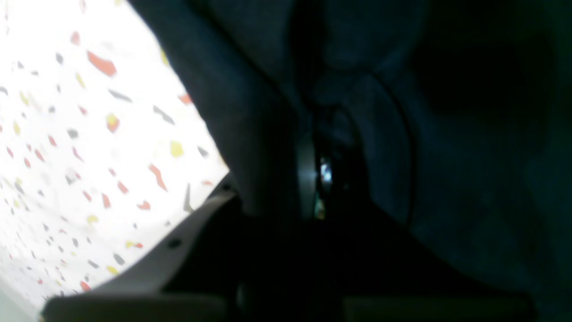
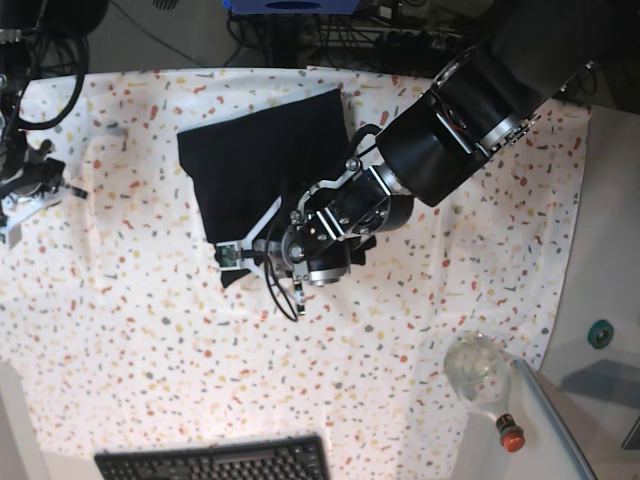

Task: Layout the t-shirt on the table in an organized manner, then fold the t-shirt properly
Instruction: 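Smooth the bundle's edge with the left gripper, sweeping along its side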

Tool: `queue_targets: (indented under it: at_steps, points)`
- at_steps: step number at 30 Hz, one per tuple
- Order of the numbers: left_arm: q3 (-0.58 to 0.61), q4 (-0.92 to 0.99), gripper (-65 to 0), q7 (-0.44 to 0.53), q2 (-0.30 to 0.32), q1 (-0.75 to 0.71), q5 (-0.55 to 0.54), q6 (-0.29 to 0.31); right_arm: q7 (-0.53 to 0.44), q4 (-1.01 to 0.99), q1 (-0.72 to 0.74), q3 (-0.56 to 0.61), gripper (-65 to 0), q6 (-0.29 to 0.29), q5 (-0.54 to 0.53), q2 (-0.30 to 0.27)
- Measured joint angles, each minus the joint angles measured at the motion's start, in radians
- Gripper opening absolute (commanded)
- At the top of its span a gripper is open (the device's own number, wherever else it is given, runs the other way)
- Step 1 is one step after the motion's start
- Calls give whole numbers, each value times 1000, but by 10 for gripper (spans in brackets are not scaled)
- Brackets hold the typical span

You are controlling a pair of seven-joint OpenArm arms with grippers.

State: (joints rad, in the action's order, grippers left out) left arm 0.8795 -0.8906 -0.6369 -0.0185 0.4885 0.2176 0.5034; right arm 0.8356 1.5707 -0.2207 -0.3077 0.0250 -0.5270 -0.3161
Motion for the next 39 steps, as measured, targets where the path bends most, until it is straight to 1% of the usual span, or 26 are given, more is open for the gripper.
queue_targets:
  at_steps: [1, 2, 4, 5, 9, 19, 20, 23, 29, 30, 32, 33, 34, 36, 37, 38, 39]
  points:
    - [1, 22, -650, 9, -18, 6, 2, -4, -2, 0, -8, 0, -650, 0, 4, -1]
    - [2, 36, -650, 39, -29, 10, 10, -6, 2, 0, -13, 0, -650, 0, 5, -1]
    - [10, 44, -650, 111, -32, 6, 2, -6, 6, -1, -22, 0, -650, 0, 5, 3]
    - [12, 44, -650, 127, -32, 4, -5, -6, 6, -1, -21, 0, -650, 0, 5, 7]
    - [8, 49, -650, 124, -40, 5, -3, -6, 3, -1, -16, 0, -650, 0, 3, 18]
    - [14, 48, -650, 129, -43, 29, -4, 1, 3, -1, -13, 3, -650, 0, 4, 17]
    - [14, 48, -615, 129, -45, 32, -3, 0, 3, -1, -13, 3, -650, 0, 4, 17]
    - [14, 45, -474, 127, -45, 43, -4, 2, 3, -1, -13, 3, -650, 0, 4, 18]
    - [15, -45, -209, 132, -41, 63, -1, 1, 3, -1, -12, 5, -650, 0, 4, 18]
    - [15, -55, -171, 132, -43, 65, -1, 1, 3, -1, -9, 5, -650, 0, 5, 18]
    - [11, -82, -130, 125, -42, 61, -2, 1, 4, -1, -4, 5, -650, 0, 4, 17]
    - [10, -100, -122, 120, -42, 59, -1, 2, 3, -1, -3, 5, -650, 0, 4, 18]
    - [8, -130, -127, 116, -38, 57, -4, 5, 3, -1, -2, 5, -650, 0, 4, 18]
    - [-2, -222, -160, 94, -26, 56, -7, 11, 4, -1, -3, 6, -650, 0, 4, 21]
    - [-30, -284, -184, 63, -16, 50, -15, 16, 5, -2, -4, 8, -650, 0, 6, 21]
    - [-77, -357, -225, 16, -7, 40, -24, 17, 5, -2, -6, 8, -650, 0, 4, 20]
    - [-130, -438, -280, -39, 3, 26, -24, 13, 5, -2, -8, 8, -650, 0, 5, 20]
